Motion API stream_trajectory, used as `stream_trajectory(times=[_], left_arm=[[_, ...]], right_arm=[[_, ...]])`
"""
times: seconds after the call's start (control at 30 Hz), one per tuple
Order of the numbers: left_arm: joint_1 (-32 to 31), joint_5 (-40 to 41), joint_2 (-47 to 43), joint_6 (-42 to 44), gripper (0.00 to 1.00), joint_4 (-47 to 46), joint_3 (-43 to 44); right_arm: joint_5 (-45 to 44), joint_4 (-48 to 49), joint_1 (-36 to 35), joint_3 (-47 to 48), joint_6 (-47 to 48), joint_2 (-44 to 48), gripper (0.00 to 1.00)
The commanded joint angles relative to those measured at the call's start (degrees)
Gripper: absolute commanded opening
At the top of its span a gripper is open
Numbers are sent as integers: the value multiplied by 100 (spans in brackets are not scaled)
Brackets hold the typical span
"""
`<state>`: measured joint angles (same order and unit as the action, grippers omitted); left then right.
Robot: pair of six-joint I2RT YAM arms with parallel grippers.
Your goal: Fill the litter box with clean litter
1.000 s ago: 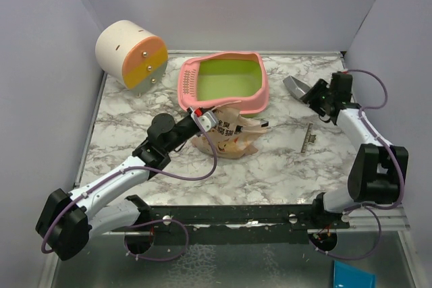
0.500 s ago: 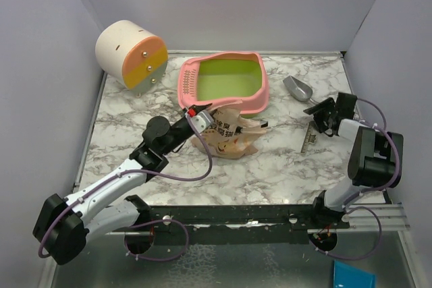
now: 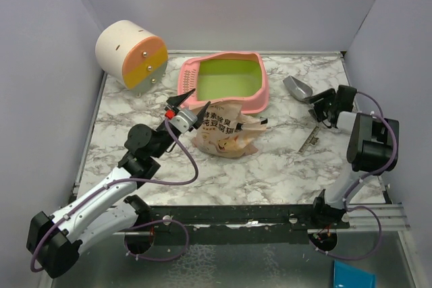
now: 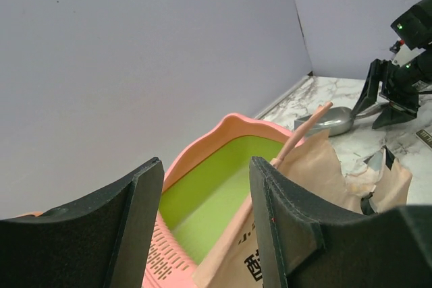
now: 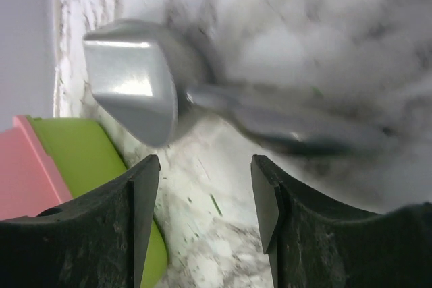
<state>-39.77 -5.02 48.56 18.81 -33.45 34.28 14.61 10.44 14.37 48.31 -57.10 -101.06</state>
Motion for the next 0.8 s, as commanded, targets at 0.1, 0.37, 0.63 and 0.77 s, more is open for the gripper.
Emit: stream_trajectory(times=[0.1, 0.37, 0.63, 0.77], left_arm=[[-18, 313, -197, -72, 57, -59, 157], [-27, 176, -124, -63, 57, 69, 201], [-22, 66, -44, -88, 57, 159, 237], [-19, 68, -26, -88, 57, 177, 237]], right_arm=[[-191, -810, -21, 1693, 649, -905, 55], [-624, -1704, -109, 2704, 1154, -1436, 54], [-626, -1949, -286, 2875, 1547, -1610, 46], [-597, -1742, -355, 2694, 1620, -1616, 10]])
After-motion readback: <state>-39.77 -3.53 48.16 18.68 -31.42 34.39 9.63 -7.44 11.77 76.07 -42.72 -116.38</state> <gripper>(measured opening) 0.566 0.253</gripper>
